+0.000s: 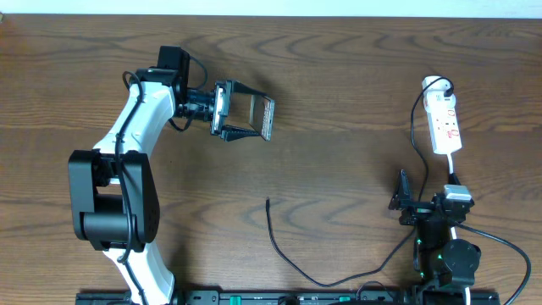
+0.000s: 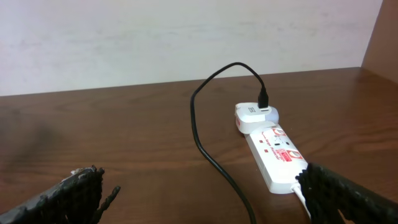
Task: Plug charger to phone and switch on socket
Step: 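Lift the phone with the left gripper and raise it upright, then swing the right gripper toward the phone held by the left gripper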
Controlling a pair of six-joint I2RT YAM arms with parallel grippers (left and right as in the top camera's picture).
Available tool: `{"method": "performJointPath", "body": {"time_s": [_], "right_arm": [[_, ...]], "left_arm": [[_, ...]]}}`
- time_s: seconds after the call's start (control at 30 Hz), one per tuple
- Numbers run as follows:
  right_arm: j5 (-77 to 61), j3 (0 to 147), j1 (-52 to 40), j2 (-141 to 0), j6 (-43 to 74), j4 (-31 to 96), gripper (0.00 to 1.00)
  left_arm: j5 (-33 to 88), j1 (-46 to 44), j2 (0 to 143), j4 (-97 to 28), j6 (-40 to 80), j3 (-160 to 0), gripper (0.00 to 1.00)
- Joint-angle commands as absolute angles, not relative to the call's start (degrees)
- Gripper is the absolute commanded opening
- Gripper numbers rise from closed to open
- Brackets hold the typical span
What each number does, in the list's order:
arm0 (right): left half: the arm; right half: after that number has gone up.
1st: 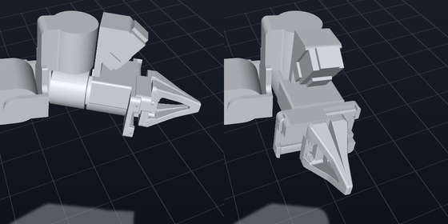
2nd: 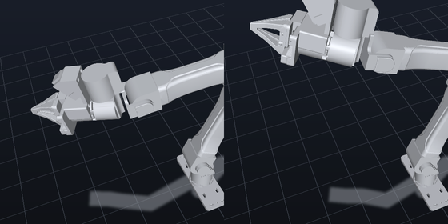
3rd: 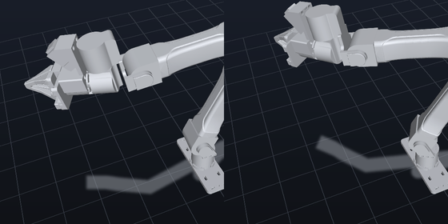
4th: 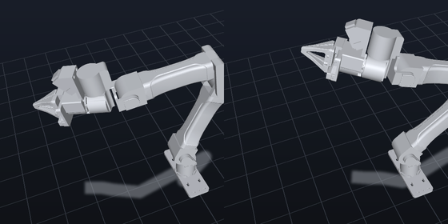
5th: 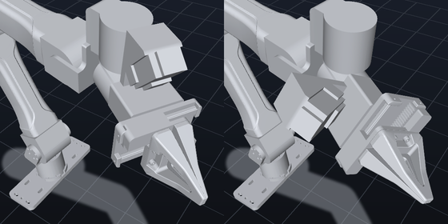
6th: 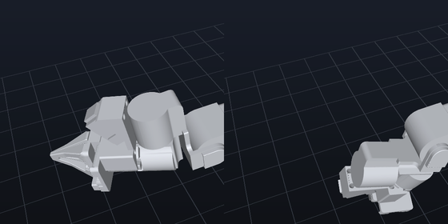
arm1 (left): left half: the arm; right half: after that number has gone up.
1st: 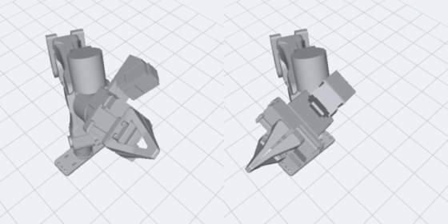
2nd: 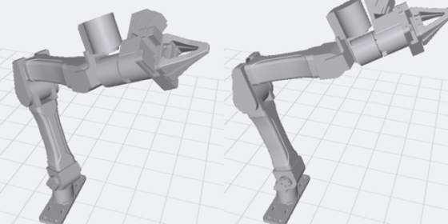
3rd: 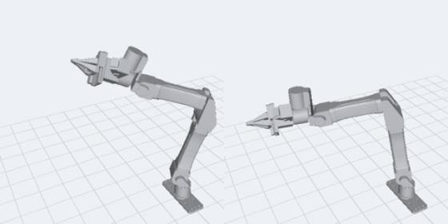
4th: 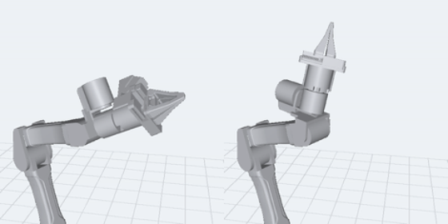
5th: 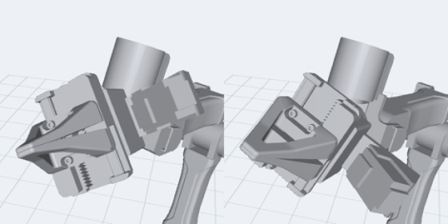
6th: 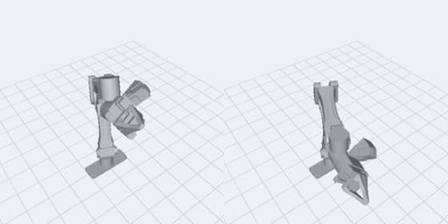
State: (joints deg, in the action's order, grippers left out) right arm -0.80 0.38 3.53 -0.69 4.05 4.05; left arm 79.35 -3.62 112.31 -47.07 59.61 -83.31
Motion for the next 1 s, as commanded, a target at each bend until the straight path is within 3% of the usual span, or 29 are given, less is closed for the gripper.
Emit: {"method": "performJointPath", "body": {"time_s": [0.0, 0.43, 0.87, 0.97], "right_arm": [[-0.5, 0.3, 3.5, -0.4, 3.6, 4.3, 0.99], [-0.5, 0.3, 3.5, -0.4, 3.6, 4.3, 0.99], [-0.4, 0.3, 3.5, -0.4, 3.6, 4.2, 0.99], [-4.3, 0.3, 3.5, -0.4, 6.5, -0.6, 0.99]], "left_arm": [[75.2, -3.6, 110.5, -47.0, 55.2, -84.7, 0.07], [48.4, -3.6, 110.5, -47.5, 31.4, -84.6, 0.07], [46.9, -3.6, 110.5, -47.2, 30.7, -84.5, 0.07], [47.1, -3.6, 110.5, -47.2, 30.7, -84.5, 0.08]]}}
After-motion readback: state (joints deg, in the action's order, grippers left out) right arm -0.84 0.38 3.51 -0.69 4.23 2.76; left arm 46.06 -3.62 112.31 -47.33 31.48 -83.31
